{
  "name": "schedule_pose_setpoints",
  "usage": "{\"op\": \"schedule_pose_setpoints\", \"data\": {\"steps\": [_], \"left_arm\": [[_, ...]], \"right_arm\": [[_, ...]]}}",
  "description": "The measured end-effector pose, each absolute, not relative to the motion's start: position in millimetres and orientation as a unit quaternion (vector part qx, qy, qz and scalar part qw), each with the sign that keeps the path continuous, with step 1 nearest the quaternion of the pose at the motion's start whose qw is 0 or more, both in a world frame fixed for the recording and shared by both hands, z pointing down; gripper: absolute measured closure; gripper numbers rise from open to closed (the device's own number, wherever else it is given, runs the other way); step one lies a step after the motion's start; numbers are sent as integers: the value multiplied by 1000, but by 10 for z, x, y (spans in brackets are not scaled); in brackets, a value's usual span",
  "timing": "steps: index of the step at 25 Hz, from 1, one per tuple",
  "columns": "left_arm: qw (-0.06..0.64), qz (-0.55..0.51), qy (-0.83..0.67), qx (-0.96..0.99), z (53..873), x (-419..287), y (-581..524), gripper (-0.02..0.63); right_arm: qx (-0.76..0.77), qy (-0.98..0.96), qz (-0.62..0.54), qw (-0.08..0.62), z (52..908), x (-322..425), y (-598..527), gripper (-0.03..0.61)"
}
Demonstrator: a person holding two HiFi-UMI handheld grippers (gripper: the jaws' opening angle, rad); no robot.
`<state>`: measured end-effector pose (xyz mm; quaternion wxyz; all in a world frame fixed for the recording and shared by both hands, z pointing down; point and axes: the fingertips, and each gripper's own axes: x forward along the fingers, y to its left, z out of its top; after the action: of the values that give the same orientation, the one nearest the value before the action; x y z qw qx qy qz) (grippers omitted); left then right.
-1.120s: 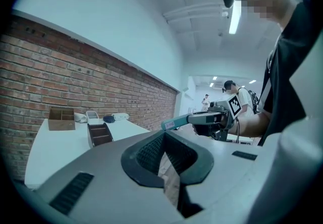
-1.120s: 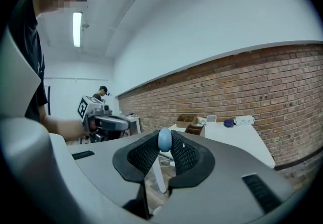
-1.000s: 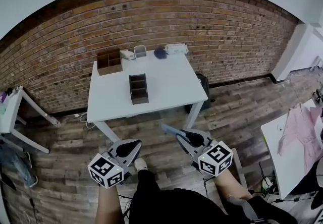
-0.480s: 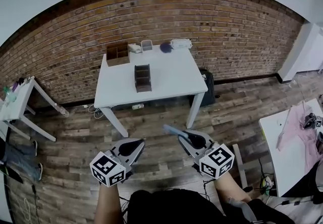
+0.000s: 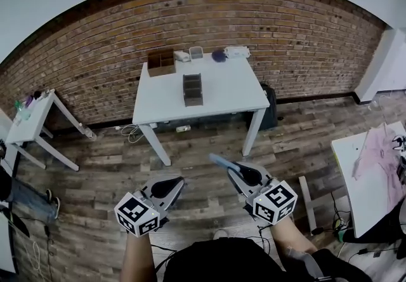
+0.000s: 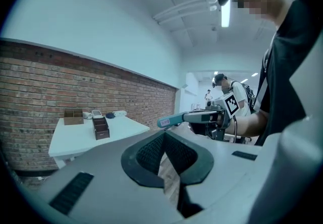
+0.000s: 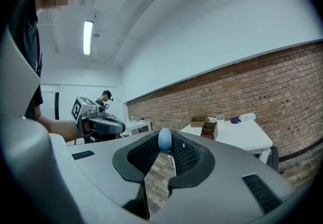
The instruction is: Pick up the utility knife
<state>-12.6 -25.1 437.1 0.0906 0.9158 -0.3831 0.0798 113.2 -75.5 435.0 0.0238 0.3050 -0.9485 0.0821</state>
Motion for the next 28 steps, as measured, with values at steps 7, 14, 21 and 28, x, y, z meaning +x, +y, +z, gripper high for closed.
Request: {"op": "schedule_pose_setpoints", "data": {"steps": [7,14,21,28], "left_arm": [[99,73,-392,912,4416,-500,407,618],[93,66,-378,919,4352,-830,1168,618],[102,56,-376,919,4426,-1207,1815,618],[105,39,-382,918,4420,-1276,2026,618]], "right_arm": [[310,-947,80,17,4302,811,-129,509],[347,-935,79,2,4207,484,651,509],[357,-930,81,-19,4096,234,1433,509],[368,-927,63,-18,4040,289,1701,509]]}}
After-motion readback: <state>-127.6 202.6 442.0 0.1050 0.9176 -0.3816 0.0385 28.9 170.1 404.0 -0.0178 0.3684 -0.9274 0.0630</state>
